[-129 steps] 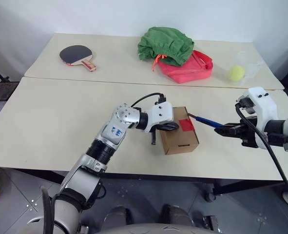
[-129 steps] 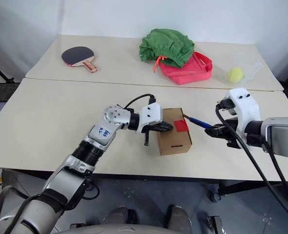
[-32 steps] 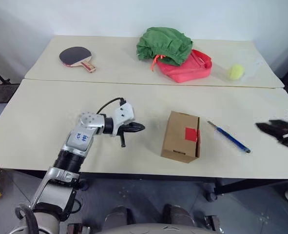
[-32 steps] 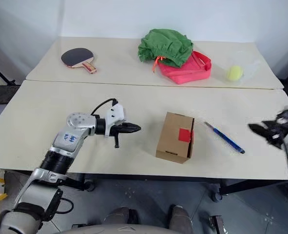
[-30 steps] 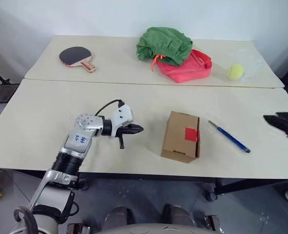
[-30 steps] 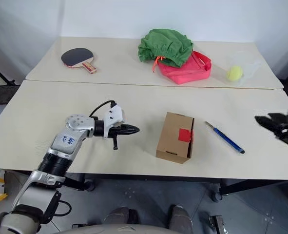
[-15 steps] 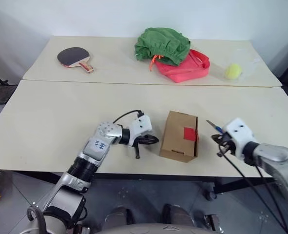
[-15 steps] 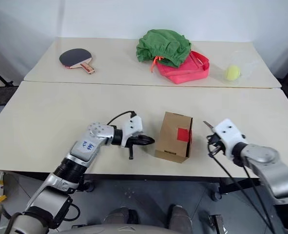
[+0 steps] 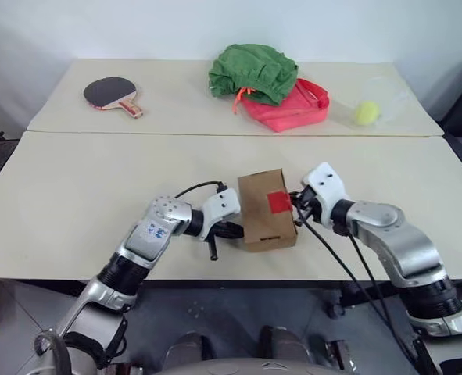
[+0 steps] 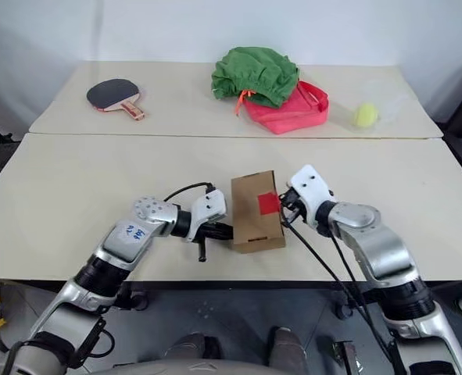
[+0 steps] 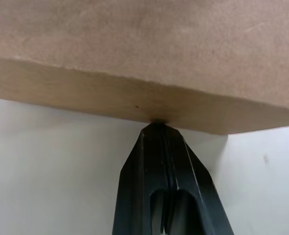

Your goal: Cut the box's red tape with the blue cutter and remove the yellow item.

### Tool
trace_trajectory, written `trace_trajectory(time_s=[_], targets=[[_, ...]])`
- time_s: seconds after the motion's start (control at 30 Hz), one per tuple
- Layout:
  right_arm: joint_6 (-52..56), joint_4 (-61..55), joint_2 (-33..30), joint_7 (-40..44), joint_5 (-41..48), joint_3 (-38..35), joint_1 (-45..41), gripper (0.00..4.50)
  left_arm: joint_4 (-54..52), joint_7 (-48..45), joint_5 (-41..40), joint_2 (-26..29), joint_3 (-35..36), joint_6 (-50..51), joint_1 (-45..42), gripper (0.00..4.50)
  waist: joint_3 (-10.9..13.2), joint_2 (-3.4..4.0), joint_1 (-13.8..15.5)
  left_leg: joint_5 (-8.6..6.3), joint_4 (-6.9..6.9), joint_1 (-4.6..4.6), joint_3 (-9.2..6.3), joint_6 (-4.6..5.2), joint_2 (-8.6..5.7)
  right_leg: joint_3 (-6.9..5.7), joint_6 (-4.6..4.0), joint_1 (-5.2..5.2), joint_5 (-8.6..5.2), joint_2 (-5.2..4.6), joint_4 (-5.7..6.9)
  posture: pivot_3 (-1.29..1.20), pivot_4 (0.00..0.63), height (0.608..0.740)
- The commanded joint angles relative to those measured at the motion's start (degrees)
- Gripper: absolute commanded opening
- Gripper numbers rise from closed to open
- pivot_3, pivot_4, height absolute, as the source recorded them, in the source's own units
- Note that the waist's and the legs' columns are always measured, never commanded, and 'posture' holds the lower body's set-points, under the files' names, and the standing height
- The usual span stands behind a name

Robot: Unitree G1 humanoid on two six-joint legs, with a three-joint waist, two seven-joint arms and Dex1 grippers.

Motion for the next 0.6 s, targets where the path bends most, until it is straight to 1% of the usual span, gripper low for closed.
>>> trace_trajectory(time_s=[0.03,0.17,0.33,0.4,0.47,0.53,0.6], targets=[[-0.05,3.07,2.46,1.60,-1.29,2.49,-1.40,0.02,-5.92,-0.37,-2.59,1.32,2.27,1.61,0.41,0.00,0.00,0.00,-0.10,0.01,-0.02,0.01,0.01,-0.02,0.02,0.00,-0.01,-0.01,-0.01,0.02,0.02,0.00,0.150,0.740],[-2.09,7.59,3.05,3.23,-3.87,3.89,-2.56,0.02,-9.45,0.11,-4.17,3.42,4.63,4.21,1.14,0.00,0.01,0.01,-0.10,0.03,-0.03,0.00,0.04,-0.04,-0.01,0.00,-0.02,-0.02,-0.01,0.01,0.02,0.00,0.150,0.740],[-5.08,10.10,3.98,5.43,-6.18,4.90,-4.21,0.02,-13.90,-1.71,-6.20,6.97,4.43,6.24,3.59,0.00,0.01,0.01,-0.62,0.05,-0.06,0.04,0.04,-0.09,0.01,0.02,-0.02,-0.01,-0.01,0.03,0.07,0.00,0.150,0.740],[-1.75,7.06,3.19,5.80,-4.31,2.11,-2.84,0.02,-12.92,-0.31,-5.06,7.65,4.38,5.04,3.92,0.00,0.01,0.01,-0.93,0.06,-0.11,0.08,0.04,-0.11,0.02,0.02,-0.03,-0.01,-0.02,0.03,0.09,0.00,0.150,0.740],[0.12,2.94,1.13,7.03,-3.58,1.07,-0.27,0.02,-11.76,1.28,-4.78,7.53,5.48,4.27,4.08,0.00,0.01,0.01,-0.73,0.07,-0.11,0.06,0.03,-0.12,0.01,0.01,-0.03,-0.01,-0.02,0.03,0.10,0.00,0.150,0.740],[1.15,-0.87,-0.84,7.60,-3.72,0.59,2.25,0.02,-11.10,1.49,-4.44,8.45,5.77,2.73,4.22,0.00,0.01,0.01,-0.53,0.07,-0.13,0.04,0.03,-0.12,0.00,0.00,-0.03,-0.01,-0.02,0.03,0.08,0.00,0.150,0.740],[3.15,-4.95,-2.51,7.62,-2.28,-2.34,4.82,0.02,-10.20,1.20,-4.76,9.62,6.69,1.22,3.74,0.00,0.01,0.01,-0.42,0.07,-0.15,0.04,0.02,-0.12,0.00,0.00,-0.03,-0.01,-0.02,0.03,0.05,0.00,0.150,0.740]])
